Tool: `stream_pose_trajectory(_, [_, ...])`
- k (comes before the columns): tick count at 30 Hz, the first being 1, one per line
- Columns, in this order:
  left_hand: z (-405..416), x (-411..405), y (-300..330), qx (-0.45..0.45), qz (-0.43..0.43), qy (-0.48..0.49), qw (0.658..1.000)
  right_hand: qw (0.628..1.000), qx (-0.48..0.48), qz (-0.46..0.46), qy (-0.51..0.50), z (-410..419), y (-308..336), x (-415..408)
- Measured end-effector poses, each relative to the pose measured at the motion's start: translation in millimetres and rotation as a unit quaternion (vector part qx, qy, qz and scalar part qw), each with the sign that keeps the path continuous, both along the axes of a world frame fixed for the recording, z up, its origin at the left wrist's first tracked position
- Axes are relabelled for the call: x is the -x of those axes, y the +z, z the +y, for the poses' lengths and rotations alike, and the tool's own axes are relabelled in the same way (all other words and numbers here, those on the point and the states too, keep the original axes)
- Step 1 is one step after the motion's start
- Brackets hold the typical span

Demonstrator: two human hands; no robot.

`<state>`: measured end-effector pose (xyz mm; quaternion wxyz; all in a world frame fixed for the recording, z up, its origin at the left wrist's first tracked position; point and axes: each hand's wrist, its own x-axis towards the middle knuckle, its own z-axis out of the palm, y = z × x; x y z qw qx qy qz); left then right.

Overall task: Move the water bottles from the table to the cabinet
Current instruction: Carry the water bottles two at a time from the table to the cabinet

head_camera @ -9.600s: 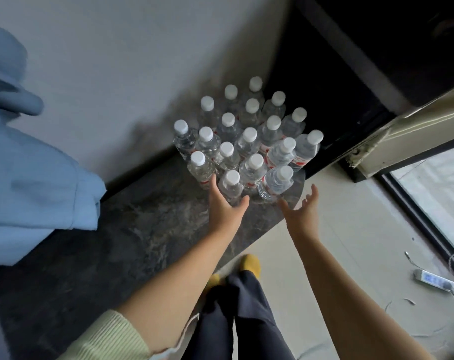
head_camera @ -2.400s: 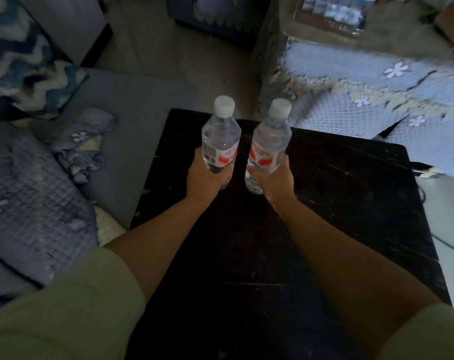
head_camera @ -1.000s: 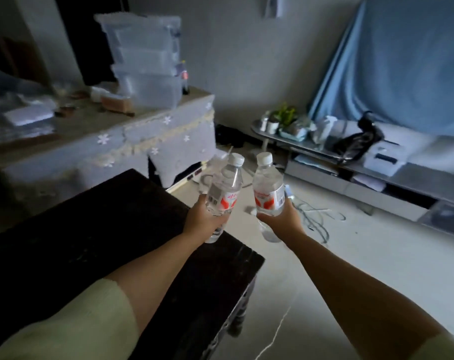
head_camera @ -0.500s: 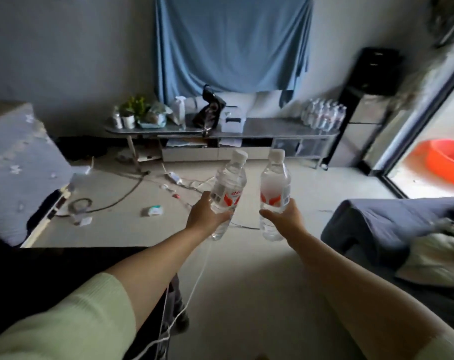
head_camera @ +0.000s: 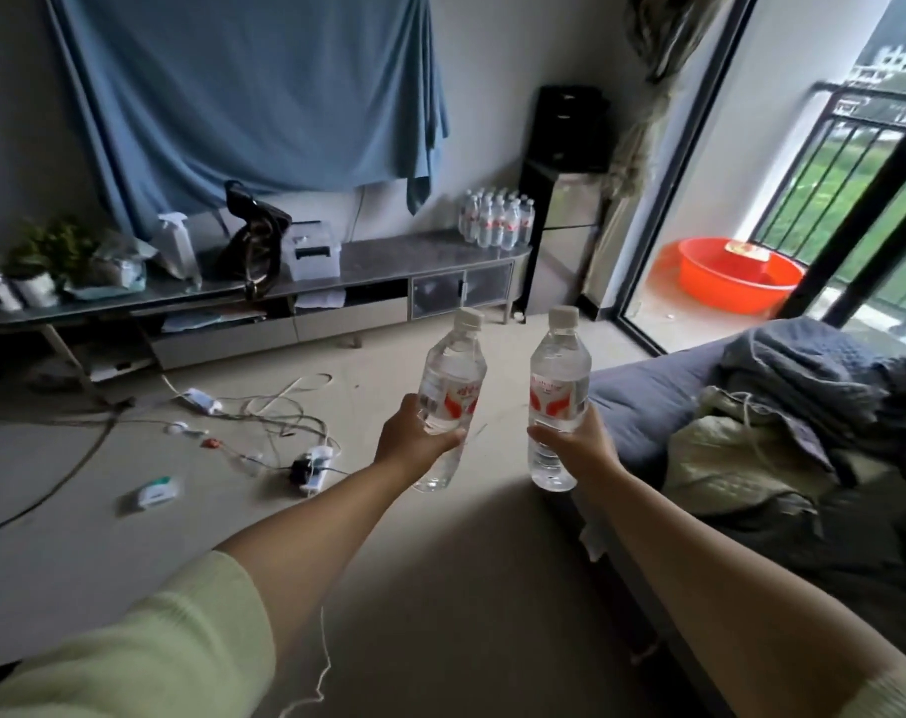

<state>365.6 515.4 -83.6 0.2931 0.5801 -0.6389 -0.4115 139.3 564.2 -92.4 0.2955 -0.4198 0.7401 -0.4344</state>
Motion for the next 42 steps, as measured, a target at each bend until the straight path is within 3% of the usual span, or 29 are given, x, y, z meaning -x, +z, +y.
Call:
stream_pose_trajectory(14, [-111,107,-9,-0.020,0.029,-0.005,0.999,1.000,0.011,0.008,0.013,-94,5,96])
stream_pose_trajectory(27, [-333,175,-11,-0.030,0.019,-0.045,0.998,0.999,-0.025,-0.023,-0.041,-308,-23,161])
stream_pose_trajectory(42, [-531,294,-29,-0.048,0.014,-0.052,0.997,0.996,-0.032,-0.057,-0.063,-490,-28,268])
